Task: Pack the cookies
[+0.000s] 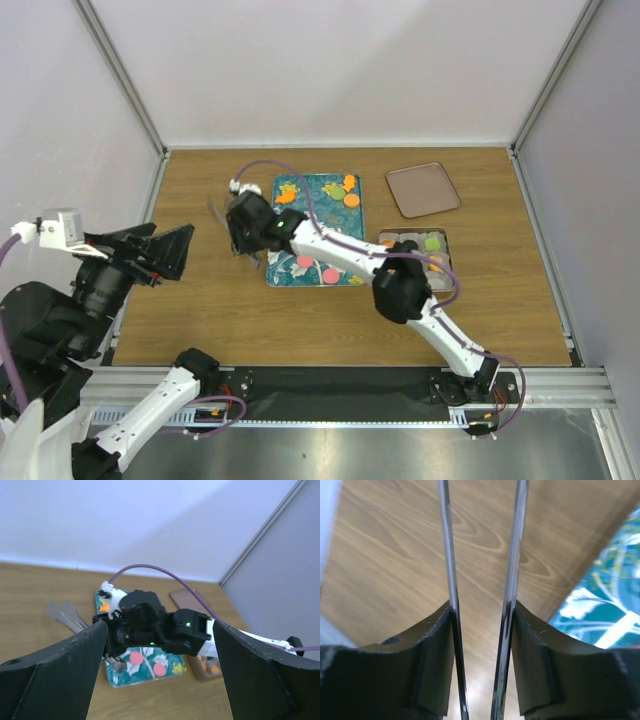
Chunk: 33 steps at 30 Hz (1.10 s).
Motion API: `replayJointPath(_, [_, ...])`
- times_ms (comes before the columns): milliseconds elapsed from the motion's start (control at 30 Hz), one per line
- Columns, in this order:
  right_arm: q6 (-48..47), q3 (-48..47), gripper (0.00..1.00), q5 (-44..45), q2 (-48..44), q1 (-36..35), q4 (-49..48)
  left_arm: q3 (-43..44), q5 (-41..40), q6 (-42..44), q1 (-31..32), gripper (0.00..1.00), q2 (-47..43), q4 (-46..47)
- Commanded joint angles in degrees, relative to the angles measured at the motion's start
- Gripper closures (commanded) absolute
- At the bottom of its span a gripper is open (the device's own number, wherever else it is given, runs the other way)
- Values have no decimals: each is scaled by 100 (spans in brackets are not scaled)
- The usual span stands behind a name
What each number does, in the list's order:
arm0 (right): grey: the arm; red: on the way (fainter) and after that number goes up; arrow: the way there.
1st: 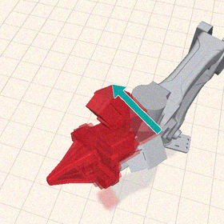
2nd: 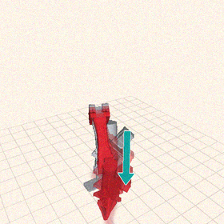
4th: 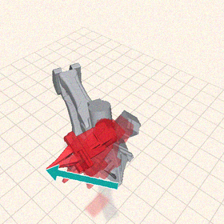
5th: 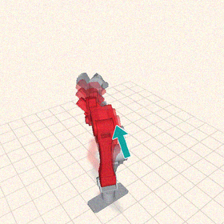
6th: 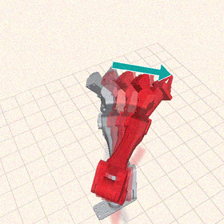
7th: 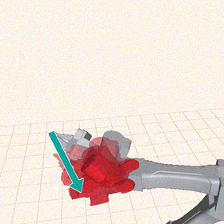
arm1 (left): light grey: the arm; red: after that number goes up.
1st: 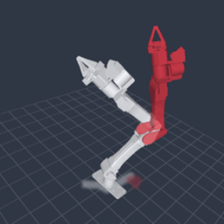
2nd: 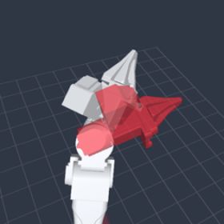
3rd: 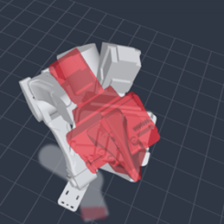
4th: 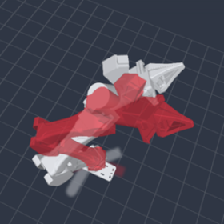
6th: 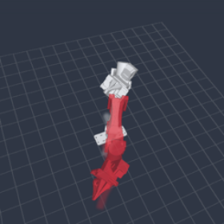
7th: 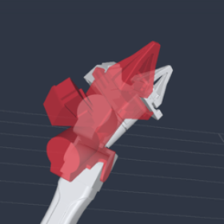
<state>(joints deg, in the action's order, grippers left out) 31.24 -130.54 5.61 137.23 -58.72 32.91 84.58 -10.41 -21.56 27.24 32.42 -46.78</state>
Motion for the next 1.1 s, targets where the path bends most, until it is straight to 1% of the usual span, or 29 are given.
replayJointPath(0, [-329,-569,52,555,444,-122,-249,-90,4,-50,27,7,54,-428])
replayJointPath(133, [-487,-358,47,687,787,-131,-837,-257,48,-59,27,7,27,-498])
replayJointPath(200, [-567,-340,44,687,884,-157,-917,-345,48,-50,27,7,-8,-489])
replayJointPath(300, [-663,-332,41,775,1025,-227,-944,-503,48,-59,27,7,-52,-489])
replayJointPath(367, [-707,-244,37,845,1051,-263,-1014,-617,57,-76,27,7,-87,-455])
replayJointPath(500, [-830,-235,24,924,1095,-359,-1076,-767,75,-85,27,7,-87,-393])
replayJointPath(533, [-865,-218,19,951,1095,-377,-1093,-793,75,-85,27,7,-79,-367])
replayJointPath(600, [-866,-139,17,969,1087,-377,-1154,-820,75,-85,27,7,-61,-349])
replayJointPath(767, [-804,-68,16,872,1069,-386,-1278,-855,40,-68,27,7,-52,-331])
replayJointPath(900, [-839,90,15,863,789,-377,-1471,-785,-13,-24,27,6,9,-314])
replayJointPath(1067, [-857,265,15,828,60,-263,-1541,-592,-66,38,27,6,158,-279])
